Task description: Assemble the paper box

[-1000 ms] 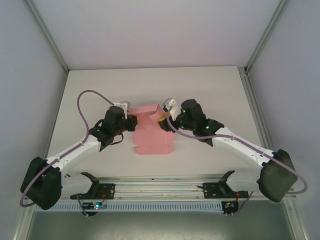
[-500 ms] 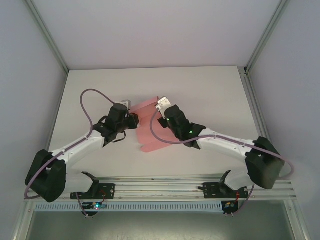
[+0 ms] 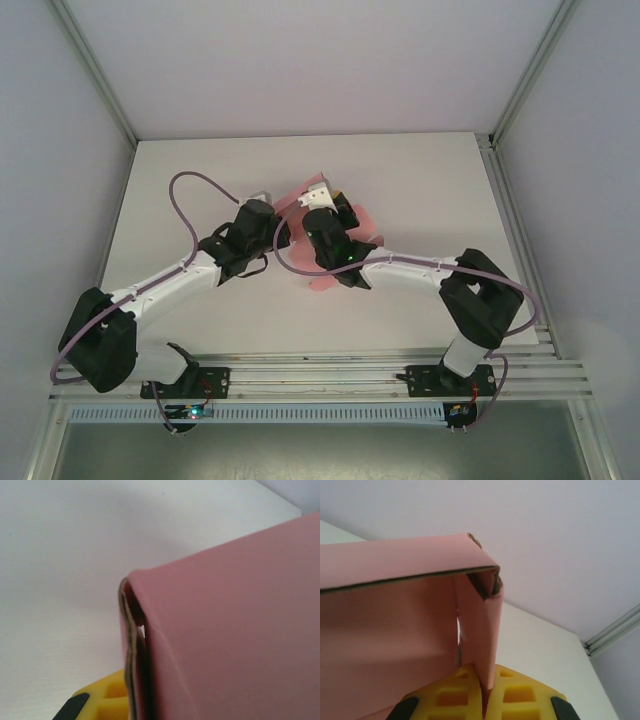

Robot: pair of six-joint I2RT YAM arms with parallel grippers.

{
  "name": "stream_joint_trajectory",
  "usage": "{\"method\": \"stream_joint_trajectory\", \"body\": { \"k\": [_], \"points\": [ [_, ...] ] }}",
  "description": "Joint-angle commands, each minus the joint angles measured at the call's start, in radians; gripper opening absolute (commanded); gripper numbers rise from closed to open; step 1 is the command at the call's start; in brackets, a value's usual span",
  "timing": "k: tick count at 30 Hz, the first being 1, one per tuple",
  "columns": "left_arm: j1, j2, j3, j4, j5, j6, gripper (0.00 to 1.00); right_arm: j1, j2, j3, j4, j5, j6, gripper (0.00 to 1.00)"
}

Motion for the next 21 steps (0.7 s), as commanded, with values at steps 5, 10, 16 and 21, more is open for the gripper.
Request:
{"method": "stream_joint_trajectory", "body": {
  "k": [5, 10, 16, 21],
  "points": [
    [-0.016, -0.004, 0.04, -0.068, -0.008, -0.11, 0.0, -0.07, 0.112, 0.007, 0.336, 0.396, -0.34, 0.0],
    [-0.018, 0.029, 0.078, -0.117, -0.01, -0.115, 0.0, -0.062, 0.129, 0.006, 0.349, 0.335, -0.35, 0.0],
    [-0.014, 0.012, 0.082, -0.141, -0.056, -0.081, 0.0, -0.08, -0.062, -0.017, -0.137, -0.156, 0.05, 0.26],
    [-0.009, -0.015, 0.106, -0.205, -0.135, 0.02, 0.0, -0.08, -0.198, -0.123, -0.185, -0.601, 0.068, 0.5]
  ]
}}
